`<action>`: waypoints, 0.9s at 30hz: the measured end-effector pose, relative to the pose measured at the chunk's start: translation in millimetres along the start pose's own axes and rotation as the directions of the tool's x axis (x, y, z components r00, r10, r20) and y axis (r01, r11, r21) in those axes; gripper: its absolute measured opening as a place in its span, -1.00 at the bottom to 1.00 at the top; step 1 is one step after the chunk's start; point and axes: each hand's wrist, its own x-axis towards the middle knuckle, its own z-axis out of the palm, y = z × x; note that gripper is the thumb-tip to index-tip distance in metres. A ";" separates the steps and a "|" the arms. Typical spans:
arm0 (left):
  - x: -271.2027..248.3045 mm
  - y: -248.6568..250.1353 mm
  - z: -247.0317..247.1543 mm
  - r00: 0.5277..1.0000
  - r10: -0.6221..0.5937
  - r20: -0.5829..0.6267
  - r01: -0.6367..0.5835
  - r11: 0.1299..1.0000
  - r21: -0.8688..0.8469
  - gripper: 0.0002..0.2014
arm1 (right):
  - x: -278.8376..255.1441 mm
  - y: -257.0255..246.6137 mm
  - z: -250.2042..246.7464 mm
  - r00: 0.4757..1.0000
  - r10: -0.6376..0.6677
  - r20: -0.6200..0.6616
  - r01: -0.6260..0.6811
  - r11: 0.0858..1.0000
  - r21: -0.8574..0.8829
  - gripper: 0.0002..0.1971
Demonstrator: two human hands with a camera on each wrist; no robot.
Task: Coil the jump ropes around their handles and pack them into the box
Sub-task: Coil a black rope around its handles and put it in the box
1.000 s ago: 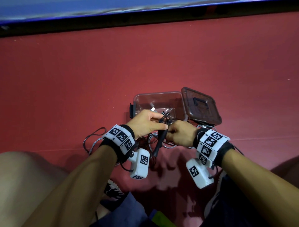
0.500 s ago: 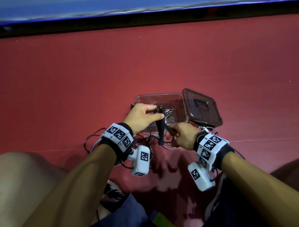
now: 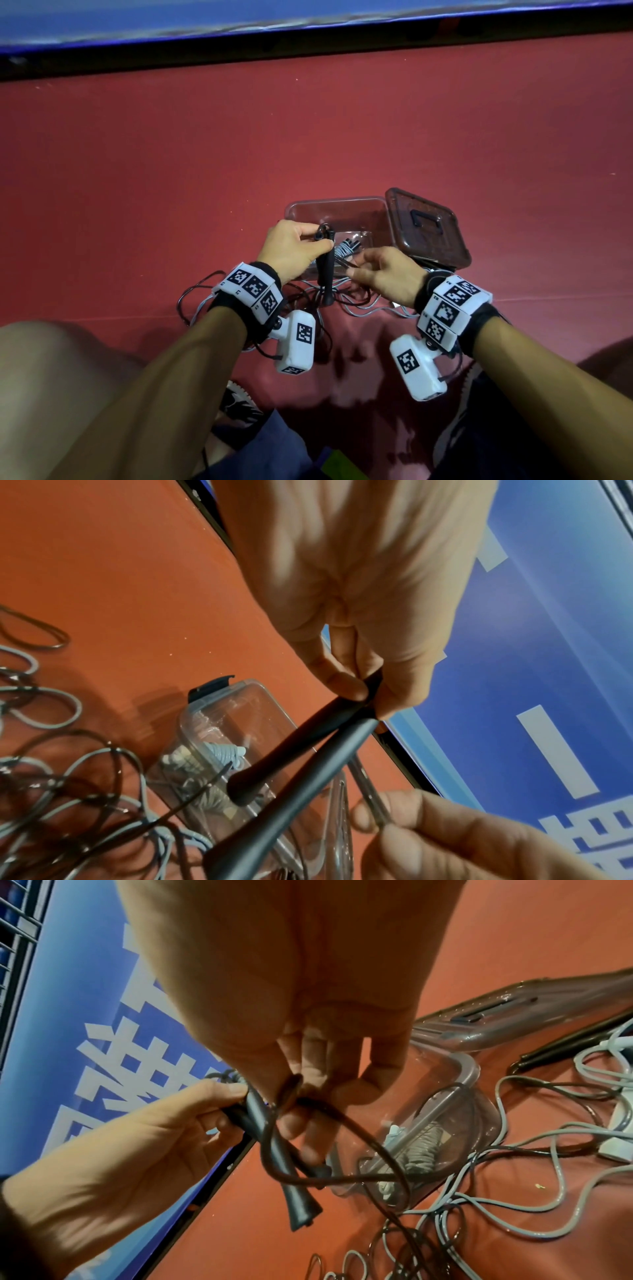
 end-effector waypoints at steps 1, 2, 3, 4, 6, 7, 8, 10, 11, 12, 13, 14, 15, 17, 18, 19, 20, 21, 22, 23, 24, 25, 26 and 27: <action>0.0 0.3 0.1 1.000 -0.008 0.002 0.008 1.000 -0.004 -0.90 | -0.6 0.3 0.2 1.000 -0.011 0.024 0.012 1.000 -0.024 -0.98; 0.1 0.7 0.1 1.000 -0.016 0.002 0.016 1.000 -0.002 -0.90 | -1.4 1.0 0.9 0.999 -0.016 0.038 0.018 0.999 -0.032 -0.91; 0.2 1.0 0.2 1.000 -0.018 -0.002 0.018 1.000 0.003 -0.90 | -3.3 0.2 2.1 0.999 -0.018 0.048 0.018 1.000 -0.010 -0.88; 0.4 1.5 -0.5 1.000 -0.014 -0.010 0.014 1.000 0.015 -0.89 | -5.1 -1.8 3.4 0.999 -0.013 0.045 0.011 0.999 0.044 -0.87; 0.7 1.9 -2.6 1.000 0.000 -0.027 0.002 0.999 0.054 -0.87 | -8.2 -6.2 3.6 0.998 -0.029 0.050 0.021 0.987 0.158 -0.83; 0.6 1.8 -3.2 1.000 0.003 -0.029 -0.001 0.998 0.069 -0.86 | -9.0 -7.3 2.4 0.998 -0.034 0.054 0.023 0.981 0.190 -0.81; 0.3 1.8 -3.4 1.000 0.006 -0.027 -0.004 0.997 0.074 -0.86 | -9.8 -8.7 1.5 0.997 -0.040 0.062 0.026 0.977 0.212 -0.80; -1.2 1.3 -2.6 1.000 0.016 -0.018 -0.014 0.995 0.095 -0.87 | -11.4 -8.7 -0.1 0.995 -0.052 0.084 0.033 0.976 0.213 -0.82; -2.0 1.5 -2.1 1.000 0.026 -0.016 -0.024 0.992 0.120 -0.88 | -11.3 -7.8 -0.1 0.995 -0.055 0.087 0.037 0.980 0.198 -0.85; -2.5 1.3 -1.7 0.999 0.039 -0.012 -0.036 0.989 0.143 -0.89 | -11.6 -7.0 0.0 0.994 -0.065 0.082 0.050 0.984 0.170 -0.86; -2.8 1.2 -1.3 0.999 0.049 -0.005 -0.047 0.986 0.158 -0.91 | -10.7 -4.7 0.1 0.994 -0.086 0.072 0.076 0.989 0.128 -0.85; -2.9 1.3 -1.3 0.998 0.055 0.008 -0.056 0.985 0.164 -0.92 | -9.4 -2.8 0.6 0.992 -0.110 0.061 0.105 0.991 0.083 -0.82; -2.7 0.9 -1.6 0.998 0.060 0.026 -0.064 0.983 0.171 -0.92 | -6.6 -0.4 0.8 0.991 -0.127 0.044 0.126 0.992 0.021 -0.80; -2.2 -1.1 -1.9 0.994 0.081 0.077 -0.096 0.969 0.229 -0.87 | -2.1 2.7 -0.8 0.990 -0.139 0.012 0.140 0.986 -0.094 -0.81; -2.1 -2.5 -1.1 0.990 0.087 0.112 -0.115 0.954 0.276 -0.86 | -0.4 3.8 -1.3 0.990 -0.143 -0.004 0.142 0.982 -0.123 -0.87; -2.4 -4.1 -0.2 0.985 0.091 0.149 -0.134 0.940 0.313 -0.89 | 0.6 3.7 -1.7 0.987 -0.157 -0.020 0.152 0.976 -0.154 -0.88; -2.5 -5.6 1.2 0.979 0.091 0.181 -0.148 0.931 0.333 -0.92 | 2.2 4.3 -1.5 0.983 -0.179 -0.035 0.169 0.966 -0.195 -0.87; -2.9 -7.1 2.5 0.975 0.090 0.205 -0.157 0.926 0.343 -0.94 | 2.6 3.2 -0.8 0.979 -0.199 -0.048 0.181 0.950 -0.252 -0.88; -3.4 -8.0 3.6 0.971 0.088 0.224 -0.164 0.922 0.350 -0.94 | 2.6 1.7 0.3 0.974 -0.218 -0.068 0.187 0.933 -0.306 -0.91; -3.8 -8.3 4.8 0.966 0.088 0.243 -0.174 0.916 0.361 -0.92 | 2.5 0.5 1.6 0.971 -0.219 -0.096 0.174 0.923 -0.344 -0.88; -4.3 -8.1 5.8 0.960 0.090 0.266 -0.188 0.909 0.372 -0.88 | 1.8 -0.5 3.4 0.969 -0.214 -0.125 0.157 0.921 -0.357 -0.81; -4.4 -7.8 7.1 0.955 0.087 0.285 -0.196 0.904 0.381 -0.82 | 1.7 -0.7 4.7 0.970 -0.198 -0.143 0.134 0.922 -0.365 -0.74; -4.9 -7.0 8.4 0.951 0.082 0.298 -0.199 0.900 0.387 -0.76 | 2.1 0.0 5.3 0.970 -0.188 -0.157 0.116 0.918 -0.380 -0.69; -5.3 -6.6 9.8 0.949 0.081 0.304 -0.202 0.897 0.392 -0.73 | 2.4 0.5 5.3 0.971 -0.180 -0.158 0.103 0.909 -0.405 -0.67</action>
